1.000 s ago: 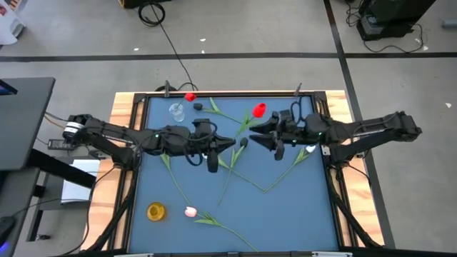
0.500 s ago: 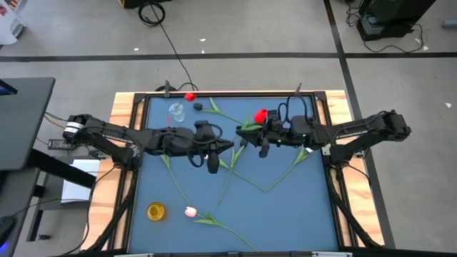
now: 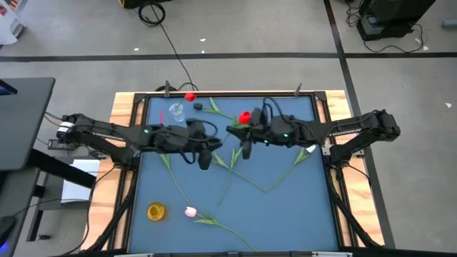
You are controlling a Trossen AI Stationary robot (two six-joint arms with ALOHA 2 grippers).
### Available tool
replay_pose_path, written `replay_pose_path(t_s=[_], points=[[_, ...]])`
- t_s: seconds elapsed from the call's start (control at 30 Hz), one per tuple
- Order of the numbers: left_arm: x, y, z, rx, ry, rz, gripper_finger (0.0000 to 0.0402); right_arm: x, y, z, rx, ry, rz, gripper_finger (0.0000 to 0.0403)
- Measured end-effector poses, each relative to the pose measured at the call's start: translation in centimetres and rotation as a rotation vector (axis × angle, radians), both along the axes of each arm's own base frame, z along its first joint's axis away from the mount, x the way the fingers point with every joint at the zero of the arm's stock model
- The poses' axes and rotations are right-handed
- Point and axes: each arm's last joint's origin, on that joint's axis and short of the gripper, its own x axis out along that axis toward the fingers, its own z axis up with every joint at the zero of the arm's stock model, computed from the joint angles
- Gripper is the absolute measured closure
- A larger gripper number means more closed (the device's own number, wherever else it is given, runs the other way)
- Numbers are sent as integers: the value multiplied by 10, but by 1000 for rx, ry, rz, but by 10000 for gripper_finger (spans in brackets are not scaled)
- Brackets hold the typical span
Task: Sort flowers into vase by color
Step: Put the red flower into the transparent vase
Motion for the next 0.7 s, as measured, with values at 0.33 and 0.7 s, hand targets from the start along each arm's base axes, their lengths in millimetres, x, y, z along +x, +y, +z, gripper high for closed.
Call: replay_pose_path(t_s=[0.33, 0.7], points=[[-84, 30, 28, -7, 42, 262, 198, 74, -32, 2, -180, 124, -7, 387], [-130, 64, 21, 8, 198, 567, 197, 154, -70, -29, -293, 170, 103, 387]])
